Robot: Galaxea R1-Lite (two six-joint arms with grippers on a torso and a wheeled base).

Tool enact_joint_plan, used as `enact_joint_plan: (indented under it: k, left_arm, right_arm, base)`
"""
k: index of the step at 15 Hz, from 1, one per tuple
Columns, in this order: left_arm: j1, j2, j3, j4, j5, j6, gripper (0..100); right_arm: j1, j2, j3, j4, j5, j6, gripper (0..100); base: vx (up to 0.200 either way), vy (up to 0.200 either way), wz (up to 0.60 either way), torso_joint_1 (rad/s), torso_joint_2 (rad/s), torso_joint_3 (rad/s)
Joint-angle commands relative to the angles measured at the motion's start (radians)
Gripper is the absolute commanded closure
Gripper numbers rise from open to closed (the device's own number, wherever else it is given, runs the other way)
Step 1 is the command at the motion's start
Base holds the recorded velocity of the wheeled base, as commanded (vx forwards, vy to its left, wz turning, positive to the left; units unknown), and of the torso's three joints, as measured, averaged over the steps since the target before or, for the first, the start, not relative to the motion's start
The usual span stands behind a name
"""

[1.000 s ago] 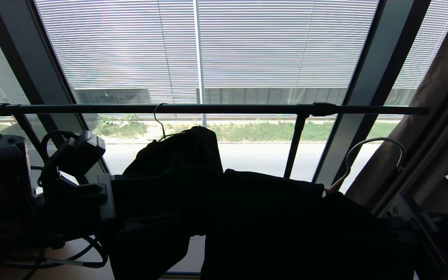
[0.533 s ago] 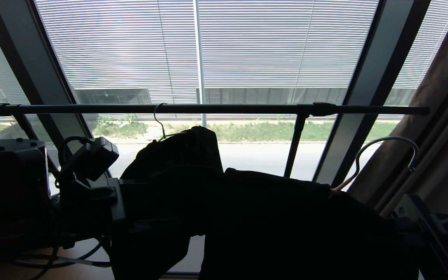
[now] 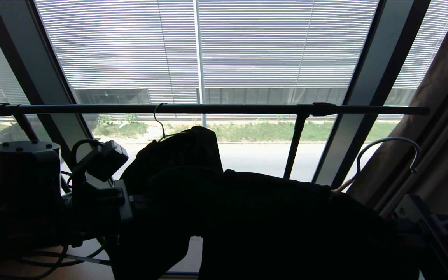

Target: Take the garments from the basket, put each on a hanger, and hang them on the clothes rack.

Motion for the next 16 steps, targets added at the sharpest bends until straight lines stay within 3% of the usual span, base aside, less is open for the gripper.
enact_joint_plan:
  k: [1, 5, 16]
  left_arm:
    - [0.002, 0.001, -0.002, 0.000, 0.000, -0.001, 100]
    - [0.048, -0.002, 0.011, -0.082, 0.000, -0.004, 100]
    - [0.208, -0.054, -0.020, -0.086, -0.003, 0.003, 100]
  right_arm:
    - [-0.001, 0.007, -0.002, -0.001, 0.000, 0.000, 100]
    - [-0.027, 0.035, -0.015, -0.005, -0.001, 0.000, 100]
    - [-0.122, 0.056, -0.049, -0.008, 0.025, 0.001, 100]
  base:
    - [0.000, 0.000, 0.00, 0.000, 0.00, 0.000]
    - [0.000, 0.000, 0.00, 0.000, 0.00, 0.000]
    - [0.000, 0.000, 0.00, 0.000, 0.00, 0.000]
